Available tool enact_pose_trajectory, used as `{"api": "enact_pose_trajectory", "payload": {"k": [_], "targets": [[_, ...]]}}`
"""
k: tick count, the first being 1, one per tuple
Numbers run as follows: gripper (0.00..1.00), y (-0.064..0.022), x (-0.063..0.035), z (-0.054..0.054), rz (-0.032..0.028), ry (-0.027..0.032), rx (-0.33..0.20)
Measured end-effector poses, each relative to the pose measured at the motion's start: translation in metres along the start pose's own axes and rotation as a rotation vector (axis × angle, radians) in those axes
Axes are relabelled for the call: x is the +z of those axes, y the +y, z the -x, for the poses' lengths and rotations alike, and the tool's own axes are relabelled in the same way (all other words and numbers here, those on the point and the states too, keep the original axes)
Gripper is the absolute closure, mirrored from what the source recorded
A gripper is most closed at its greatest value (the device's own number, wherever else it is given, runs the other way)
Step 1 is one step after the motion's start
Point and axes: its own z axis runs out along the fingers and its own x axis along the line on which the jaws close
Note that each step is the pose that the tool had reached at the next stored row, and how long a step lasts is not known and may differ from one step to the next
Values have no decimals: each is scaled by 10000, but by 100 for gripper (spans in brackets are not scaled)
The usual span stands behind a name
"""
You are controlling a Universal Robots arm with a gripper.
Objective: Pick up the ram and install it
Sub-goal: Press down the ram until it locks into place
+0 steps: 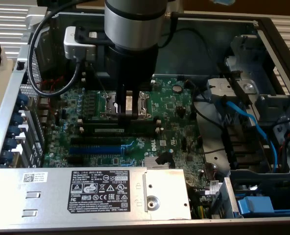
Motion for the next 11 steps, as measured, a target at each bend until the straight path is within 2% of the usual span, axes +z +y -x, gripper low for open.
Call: {"api": "enact_pose_trajectory", "payload": {"k": [8,11], "targets": [[90,-1,0,0,11,-1,-12],[90,0,-51,3,2,-15,-14]]}}
